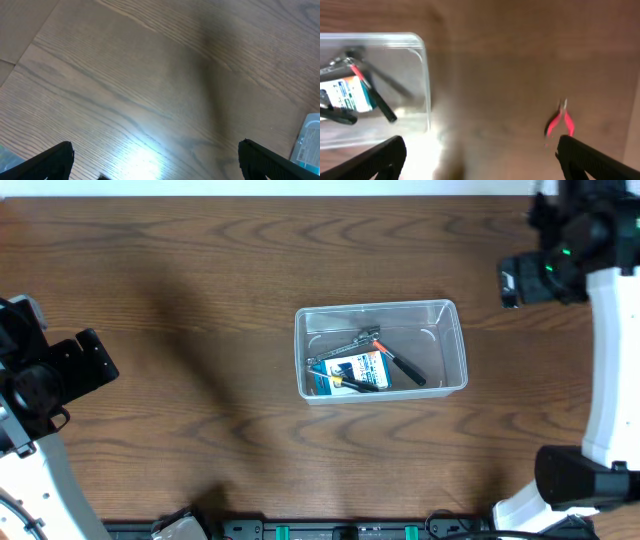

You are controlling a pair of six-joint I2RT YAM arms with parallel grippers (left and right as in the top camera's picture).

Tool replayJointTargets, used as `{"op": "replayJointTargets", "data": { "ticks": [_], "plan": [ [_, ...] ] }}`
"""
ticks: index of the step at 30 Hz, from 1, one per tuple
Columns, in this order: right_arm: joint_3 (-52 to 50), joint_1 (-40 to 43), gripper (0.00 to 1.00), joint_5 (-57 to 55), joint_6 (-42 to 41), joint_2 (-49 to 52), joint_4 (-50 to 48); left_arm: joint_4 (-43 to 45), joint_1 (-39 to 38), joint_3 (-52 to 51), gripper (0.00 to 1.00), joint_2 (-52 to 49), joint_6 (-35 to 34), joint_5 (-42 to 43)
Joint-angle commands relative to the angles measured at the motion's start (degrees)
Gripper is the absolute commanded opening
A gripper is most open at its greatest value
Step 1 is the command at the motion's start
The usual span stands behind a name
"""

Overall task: Pack container
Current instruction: 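Withdraw the right gripper toward the red-handled pliers at right edge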

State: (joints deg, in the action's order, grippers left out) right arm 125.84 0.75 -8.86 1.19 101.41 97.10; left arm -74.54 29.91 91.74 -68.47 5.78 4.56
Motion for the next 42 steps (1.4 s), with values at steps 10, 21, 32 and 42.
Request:
{"op": "replayJointTargets", "data": {
  "ticks": [10,21,32,42],
  "plan": [
    [-1.9,5.2,0.99,7.4,-3.3,-4.0,0.2,0.0,0.3,0.6,0.98,-0.1,-0.7,0.4],
    [-8.5,15.7,0.99,5.6,-8.1,-16.2,0.2,0.0,0.3,0.6,0.98,-0.1,-0.7,0.4],
    [-32.9,23.3,0.99,3.0,-11.4,-30.1,0.2,0.0,0.3,0.6,0.98,-0.1,-0.7,0.4],
    [-45.5,23.6,0.99,3.5,-5.0,-27.6,-10.8,0.0,0.3,0.6,0.98,-0.1,-0.7,0.4]
  ]
}}
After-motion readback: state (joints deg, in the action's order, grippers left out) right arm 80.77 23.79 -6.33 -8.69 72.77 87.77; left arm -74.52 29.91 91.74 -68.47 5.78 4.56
